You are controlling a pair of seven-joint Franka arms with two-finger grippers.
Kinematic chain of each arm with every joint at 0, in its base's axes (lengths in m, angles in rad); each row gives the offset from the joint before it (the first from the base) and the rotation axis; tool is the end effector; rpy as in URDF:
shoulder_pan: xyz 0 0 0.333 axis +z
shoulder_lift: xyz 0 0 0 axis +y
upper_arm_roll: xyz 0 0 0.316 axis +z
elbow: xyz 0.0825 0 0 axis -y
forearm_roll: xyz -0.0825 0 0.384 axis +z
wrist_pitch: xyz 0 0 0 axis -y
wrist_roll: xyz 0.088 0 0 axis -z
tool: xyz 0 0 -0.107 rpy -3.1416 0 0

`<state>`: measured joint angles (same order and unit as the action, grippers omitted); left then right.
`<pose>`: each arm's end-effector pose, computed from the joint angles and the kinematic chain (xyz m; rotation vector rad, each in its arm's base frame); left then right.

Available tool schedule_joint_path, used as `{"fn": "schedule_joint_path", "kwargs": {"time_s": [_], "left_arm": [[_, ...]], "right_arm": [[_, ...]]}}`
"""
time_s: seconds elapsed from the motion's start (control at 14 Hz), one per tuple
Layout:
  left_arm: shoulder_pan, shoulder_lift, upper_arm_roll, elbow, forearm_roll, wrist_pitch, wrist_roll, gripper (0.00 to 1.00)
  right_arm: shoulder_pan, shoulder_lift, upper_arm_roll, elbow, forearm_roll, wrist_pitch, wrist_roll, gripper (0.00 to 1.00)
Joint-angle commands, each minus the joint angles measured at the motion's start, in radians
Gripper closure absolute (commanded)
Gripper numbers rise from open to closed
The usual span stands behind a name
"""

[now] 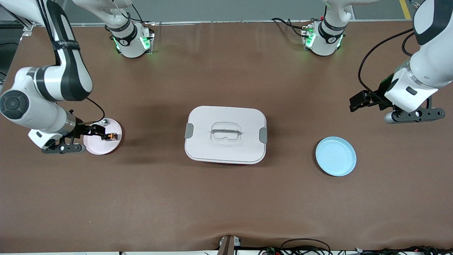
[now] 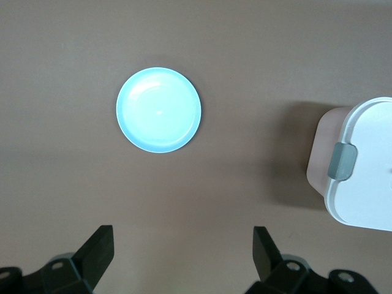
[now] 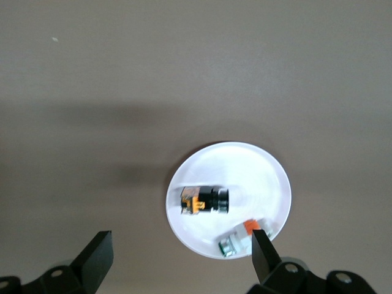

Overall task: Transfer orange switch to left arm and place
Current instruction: 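Lower the right gripper and grasp the orange-black switch on the plate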

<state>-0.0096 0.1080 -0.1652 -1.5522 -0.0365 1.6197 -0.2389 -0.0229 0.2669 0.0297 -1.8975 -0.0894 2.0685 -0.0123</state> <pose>0.5804 -0.1013 0.5766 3.0939 0.1040 -0.0764 0.6049 -0.0013 0.3549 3.0682 0.0996 -0.1471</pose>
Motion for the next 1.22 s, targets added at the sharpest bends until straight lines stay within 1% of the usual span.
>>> {"fn": "schedule_joint_path", "kwargs": {"time_s": [0.0,0.29,0.5,0.57,0.72,0.79,1.15], "left_arm": [[-0.001,0.019,-0.002,0.011,-0.005,0.003,-0.005,0.00],[-0.001,0.038,-0.004,0.007,-0.008,0.000,-0.003,0.00],[-0.007,0.038,-0.008,0.006,-0.010,0.000,-0.005,0.00],[-0.007,0.038,-0.008,0.004,-0.010,0.000,-0.005,0.00],[-0.006,0.036,-0.008,0.004,-0.010,-0.003,-0.005,0.00],[-0.004,0.036,-0.008,0.006,-0.010,-0.003,-0.005,0.00],[-0.004,0.038,-0.008,0.007,-0.010,-0.001,-0.005,0.00]], "right_arm": [[-0.020,0.051,0.004,-0.009,-0.032,0.044,0.000,0.00],[-0.038,0.048,0.003,-0.145,-0.032,0.206,0.000,0.00],[-0.038,0.051,-0.001,-0.181,-0.036,0.212,0.005,0.00],[-0.038,0.051,-0.001,-0.186,-0.050,0.211,0.005,0.00],[-0.043,0.052,-0.001,-0.201,-0.120,0.211,0.011,0.00],[-0.046,0.054,-0.001,-0.202,-0.134,0.211,0.012,0.00],[-0.048,0.093,-0.001,-0.204,-0.135,0.228,0.026,0.00]]}}
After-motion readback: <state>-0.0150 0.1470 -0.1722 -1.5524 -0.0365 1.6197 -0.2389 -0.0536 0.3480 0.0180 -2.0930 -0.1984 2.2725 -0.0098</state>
